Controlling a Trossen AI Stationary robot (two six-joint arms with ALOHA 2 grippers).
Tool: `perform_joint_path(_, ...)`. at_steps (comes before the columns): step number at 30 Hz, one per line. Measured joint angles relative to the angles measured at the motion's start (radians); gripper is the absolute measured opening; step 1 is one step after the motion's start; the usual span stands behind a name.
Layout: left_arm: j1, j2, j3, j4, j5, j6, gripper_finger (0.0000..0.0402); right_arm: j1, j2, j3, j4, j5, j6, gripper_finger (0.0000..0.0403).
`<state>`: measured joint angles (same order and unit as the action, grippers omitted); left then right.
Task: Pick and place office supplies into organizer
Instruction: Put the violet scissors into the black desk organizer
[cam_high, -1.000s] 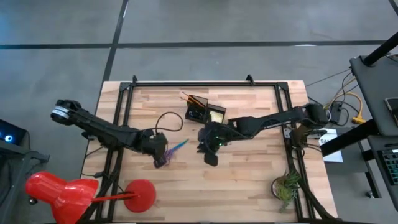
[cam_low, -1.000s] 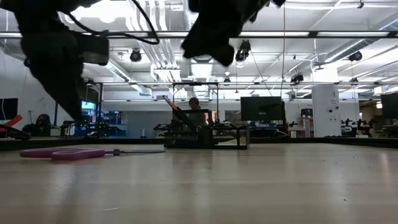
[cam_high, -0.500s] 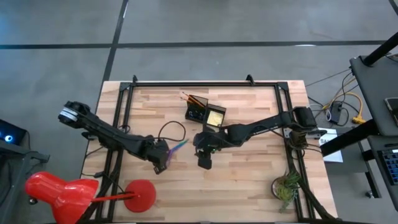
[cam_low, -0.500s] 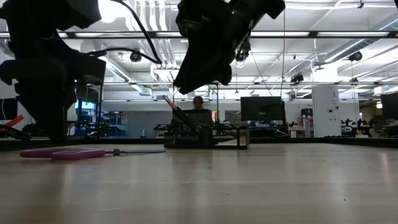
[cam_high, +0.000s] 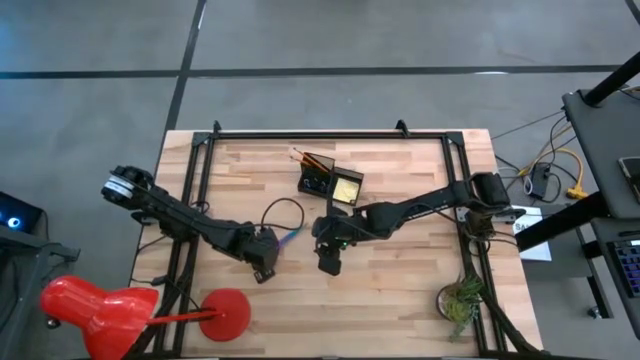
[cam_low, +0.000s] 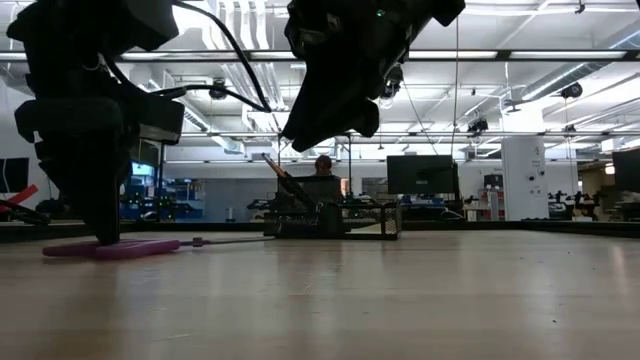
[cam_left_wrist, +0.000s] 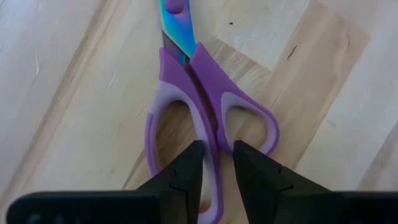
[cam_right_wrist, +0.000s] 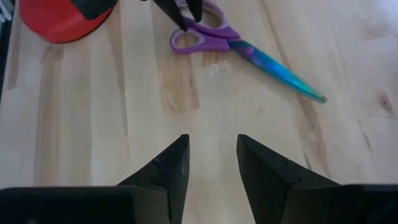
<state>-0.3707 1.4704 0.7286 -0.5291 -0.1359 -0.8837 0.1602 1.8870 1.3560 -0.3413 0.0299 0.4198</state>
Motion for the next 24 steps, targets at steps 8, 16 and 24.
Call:
perform_joint_path(8,0.004,-0.042,0.024,0.005,0.013,-0.053,0.0076,0.006,0.0,0.0,-0.002,0.0,0.026,0.0125)
perform_joint_path(16,0.01,-0.024,0.02,0.018,0.008,-0.133,0.0076,0.006,0.0,0.0,-0.001,0.0,0.052,0.0125)
perform_joint_path(24,0.027,0.02,0.027,0.011,-0.021,-0.264,0.0076,0.007,0.0,0.0,0.001,0.0,0.101,0.0121)
